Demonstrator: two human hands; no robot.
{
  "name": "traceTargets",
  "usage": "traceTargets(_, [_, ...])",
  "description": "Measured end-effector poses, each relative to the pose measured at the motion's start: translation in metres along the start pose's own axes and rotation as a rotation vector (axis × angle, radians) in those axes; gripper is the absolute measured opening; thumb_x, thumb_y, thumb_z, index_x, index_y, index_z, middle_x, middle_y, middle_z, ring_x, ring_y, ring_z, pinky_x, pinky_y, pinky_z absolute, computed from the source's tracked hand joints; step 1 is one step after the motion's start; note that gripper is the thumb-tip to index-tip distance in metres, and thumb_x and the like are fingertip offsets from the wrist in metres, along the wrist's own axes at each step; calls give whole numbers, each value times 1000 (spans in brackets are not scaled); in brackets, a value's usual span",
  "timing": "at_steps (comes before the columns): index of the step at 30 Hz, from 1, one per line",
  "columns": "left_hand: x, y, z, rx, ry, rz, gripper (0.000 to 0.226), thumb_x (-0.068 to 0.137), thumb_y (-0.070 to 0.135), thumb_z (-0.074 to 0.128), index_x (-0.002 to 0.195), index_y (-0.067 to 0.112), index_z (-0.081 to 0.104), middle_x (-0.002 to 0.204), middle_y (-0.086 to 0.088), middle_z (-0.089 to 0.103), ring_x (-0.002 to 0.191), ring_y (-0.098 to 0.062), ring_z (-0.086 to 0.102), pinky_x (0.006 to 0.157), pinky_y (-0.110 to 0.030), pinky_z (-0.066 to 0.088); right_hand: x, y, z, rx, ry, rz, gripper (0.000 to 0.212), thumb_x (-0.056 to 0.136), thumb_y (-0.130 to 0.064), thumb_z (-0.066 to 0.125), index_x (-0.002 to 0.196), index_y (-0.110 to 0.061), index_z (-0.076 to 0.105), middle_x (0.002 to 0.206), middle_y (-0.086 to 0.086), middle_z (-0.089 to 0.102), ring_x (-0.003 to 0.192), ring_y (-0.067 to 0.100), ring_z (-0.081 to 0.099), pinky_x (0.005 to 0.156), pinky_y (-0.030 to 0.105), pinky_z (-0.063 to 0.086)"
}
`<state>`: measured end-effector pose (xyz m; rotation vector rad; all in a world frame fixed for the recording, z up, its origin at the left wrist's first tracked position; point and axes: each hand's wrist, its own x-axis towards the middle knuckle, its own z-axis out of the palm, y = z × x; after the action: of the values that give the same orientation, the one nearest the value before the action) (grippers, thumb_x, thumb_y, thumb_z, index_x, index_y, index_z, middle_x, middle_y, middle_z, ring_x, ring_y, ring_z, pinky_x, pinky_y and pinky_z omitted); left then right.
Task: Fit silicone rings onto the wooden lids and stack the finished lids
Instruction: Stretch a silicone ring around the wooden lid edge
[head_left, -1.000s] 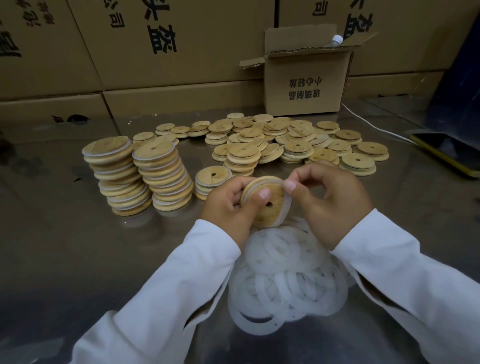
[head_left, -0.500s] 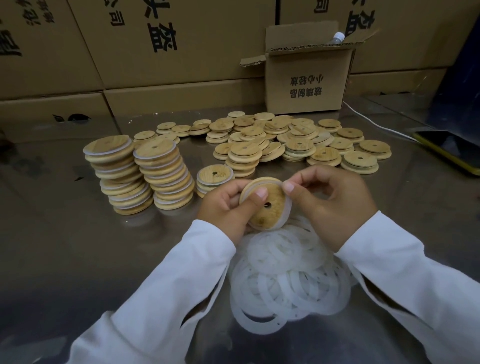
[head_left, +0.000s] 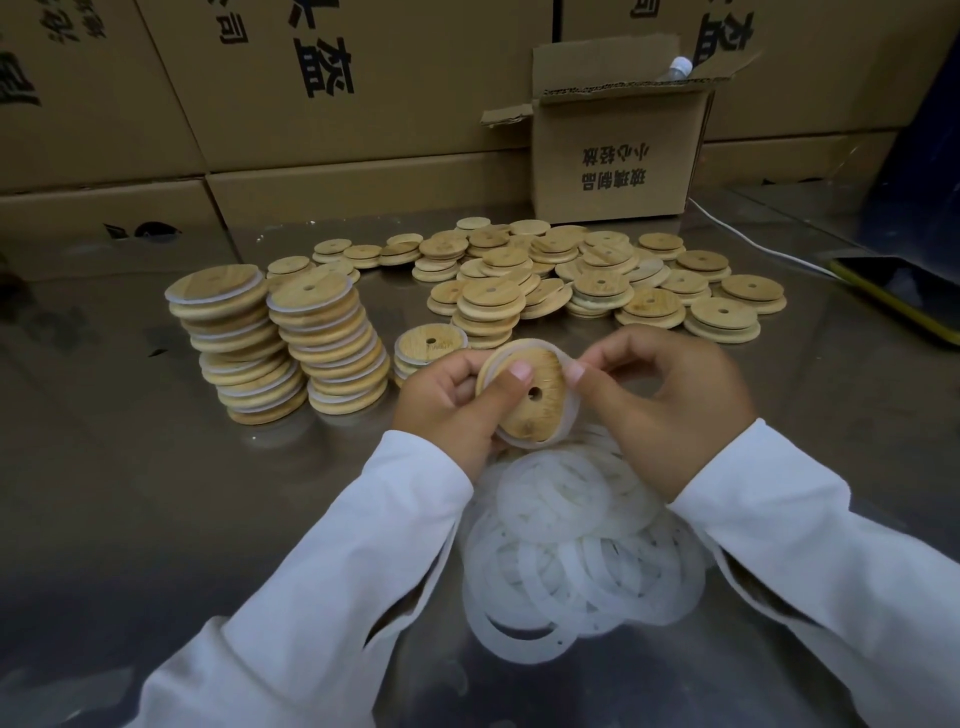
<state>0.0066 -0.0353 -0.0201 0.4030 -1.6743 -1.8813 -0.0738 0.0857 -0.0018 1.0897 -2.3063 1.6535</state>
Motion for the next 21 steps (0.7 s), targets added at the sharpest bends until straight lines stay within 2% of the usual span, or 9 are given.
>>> traceTargets(3, [0, 2, -1, 14, -24, 26, 6, 82, 10, 61, 81, 13, 66, 67, 0, 71, 65, -15, 68, 62, -29, 58, 4, -1, -4, 31, -30, 73, 16, 77, -24, 67, 63, -27, 64, 66, -12, 64, 66, 1, 57, 62, 9, 42])
traceTargets(7, [0, 3, -2, 78, -57, 71, 9, 83, 11, 61, 78, 18, 66, 68, 1, 71, 67, -14, 67, 63, -29, 58, 7, -1, -8, 106, -67, 179, 16, 79, -22, 67, 64, -23, 66, 58, -12, 60, 55, -4, 53, 51, 2, 38])
traceTargets(10, [1, 4, -4, 87, -78, 63, 7, 79, 15, 63, 77, 20, 67, 70, 1, 72, 70, -16, 68, 66, -32, 58, 8, -1, -10, 134, -90, 226, 15, 79, -22, 66, 64, -22, 66, 57, -11, 59, 57, 1, 53, 54, 8, 40])
traceTargets(11, [1, 5, -4, 57, -87, 39, 4, 75, 19, 65, 78, 20, 67, 70, 0, 72, 71, -17, 68, 67, -32, 58, 8, -1, -11, 144, -93, 234, 15, 79, -22, 66, 64, -23, 66, 58, -11, 59, 59, 2, 53, 56, 12, 41])
traceTargets(12, [1, 5, -5, 22, -93, 14, 12, 69, 24, 66, 79, 19, 68, 71, -1, 72, 72, -17, 69, 66, -33, 58, 9, -2, -11, 149, -96, 231, 15, 79, -22, 66, 64, -23, 66, 57, -11, 59, 60, 3, 54, 57, 13, 41])
traceTargets(14, [2, 5, -5, -60, -96, -49, 25, 61, 27, 65, 83, 14, 68, 72, -3, 72, 72, -16, 69, 63, -31, 58, 9, -4, -12, 145, -107, 201, 16, 79, -22, 65, 64, -23, 66, 55, -12, 60, 56, -1, 53, 54, 9, 42])
traceTargets(17, [1, 8, -3, -185, -81, -125, 28, 61, 21, 63, 85, 7, 67, 72, -6, 72, 68, -16, 70, 57, -28, 56, 9, -7, -13, 142, -126, 173, 15, 79, -21, 65, 64, -24, 66, 61, -9, 63, 57, 1, 55, 55, 8, 43])
traceTargets(21, [2, 9, 0, -302, -73, -183, 34, 62, 17, 61, 92, 1, 65, 75, -10, 71, 71, -19, 70, 60, -31, 58, 10, -8, -15, 122, -146, 145, 15, 81, -20, 64, 66, -24, 65, 67, -2, 66, 64, 9, 59, 60, 12, 46])
